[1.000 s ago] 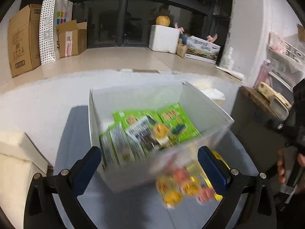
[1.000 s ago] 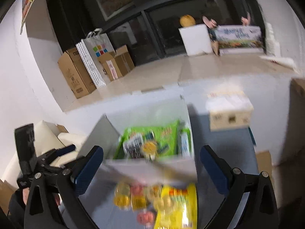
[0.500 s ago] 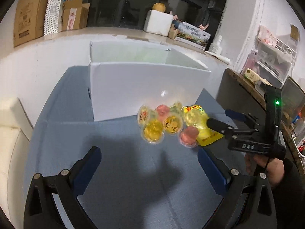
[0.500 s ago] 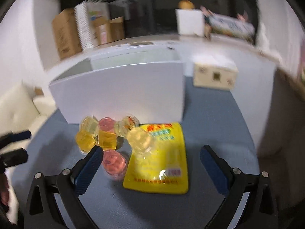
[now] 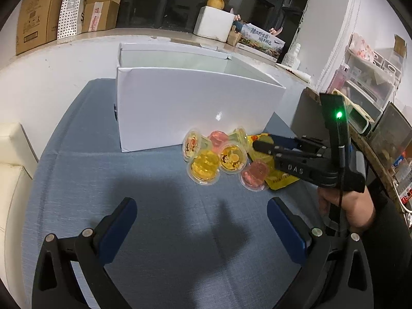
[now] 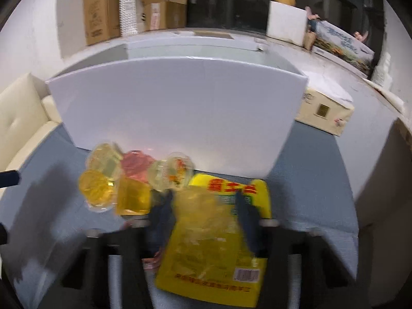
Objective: Organize snacks
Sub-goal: 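Grasp a yellow jelly cup with the left gripper while the right gripper grasps a clear jelly cup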
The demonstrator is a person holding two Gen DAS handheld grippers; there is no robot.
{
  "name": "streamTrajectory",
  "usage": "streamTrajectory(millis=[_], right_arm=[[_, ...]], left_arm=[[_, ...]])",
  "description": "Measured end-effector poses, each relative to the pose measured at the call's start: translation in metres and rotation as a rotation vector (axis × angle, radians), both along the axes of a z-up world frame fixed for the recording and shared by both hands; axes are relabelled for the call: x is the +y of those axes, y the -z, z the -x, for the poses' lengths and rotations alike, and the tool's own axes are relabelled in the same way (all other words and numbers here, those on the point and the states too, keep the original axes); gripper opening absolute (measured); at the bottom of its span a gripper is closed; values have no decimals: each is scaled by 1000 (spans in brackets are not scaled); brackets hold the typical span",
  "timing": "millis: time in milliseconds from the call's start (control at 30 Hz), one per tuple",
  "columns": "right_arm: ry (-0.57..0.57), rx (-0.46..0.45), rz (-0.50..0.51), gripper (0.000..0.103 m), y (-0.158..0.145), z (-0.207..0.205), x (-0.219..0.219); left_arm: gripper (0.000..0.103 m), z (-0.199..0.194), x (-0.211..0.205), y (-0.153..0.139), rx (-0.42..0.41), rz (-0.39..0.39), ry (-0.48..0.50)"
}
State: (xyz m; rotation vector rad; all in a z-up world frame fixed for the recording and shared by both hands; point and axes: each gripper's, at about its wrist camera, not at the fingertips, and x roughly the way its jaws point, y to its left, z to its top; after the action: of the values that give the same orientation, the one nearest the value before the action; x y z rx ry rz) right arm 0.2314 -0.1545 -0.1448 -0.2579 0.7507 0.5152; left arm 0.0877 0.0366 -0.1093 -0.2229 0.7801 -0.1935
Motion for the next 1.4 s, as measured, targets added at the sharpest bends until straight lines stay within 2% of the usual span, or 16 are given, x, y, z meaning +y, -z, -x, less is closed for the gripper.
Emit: streamTrajectory(millis=[200,300,433,533,600,667,733,767,800,833,867,1067,1133,1200,1267,1400], right_arm=[[10,-10,-22,36,-9,7,-5],[13,-5,-100,36,-21,15,-17],[13,-20,-155,36,-35,34,-30],[11,-30,-182,36,-40,51,-37],[10,-27,-193,36,-39,57,-39],[4,-17,-205,36,-36,61,-40],[-2,-6,-210,35,-32,65,-40],[-2,-6,-210,35,-32,65,-40],[-1,-6,-211,35,-31,66,-40],[-1,-5,-216,29,-31,68,-41],[-5,-1,-229,14,-31,70,-43],[-1,4,-218,14,-30,71,-44],[14,-13,-193,21,-29,75,-45],[23,-20,-182,49,-28,77,-46],[24,-16,-155,62,-21,80,-46],[-1,25,-135,62,-5,83,-41]], left_arm=[[103,-7,-11,5,13,-23,27],[103,-19,-16,9,18,-51,39],[103,-48,-16,16,38,-54,0],[102,-70,-18,26,78,-90,-60],[101,-79,-22,31,84,-109,-62],[93,-88,-29,37,86,-147,-55],[64,-92,-33,42,92,-156,-46],[60,-92,-34,42,88,-152,-40],[48,-91,-36,42,78,-150,-28],[40,-88,-39,40,65,-159,-15],[40,-86,-41,39,56,-171,-16],[40,-73,-33,38,36,-119,0],[40,-64,-31,34,24,-121,9],[40,-58,-25,31,16,-95,9],[40,-53,-22,28,8,-83,8],[40,-43,-13,20,-6,-64,6]])
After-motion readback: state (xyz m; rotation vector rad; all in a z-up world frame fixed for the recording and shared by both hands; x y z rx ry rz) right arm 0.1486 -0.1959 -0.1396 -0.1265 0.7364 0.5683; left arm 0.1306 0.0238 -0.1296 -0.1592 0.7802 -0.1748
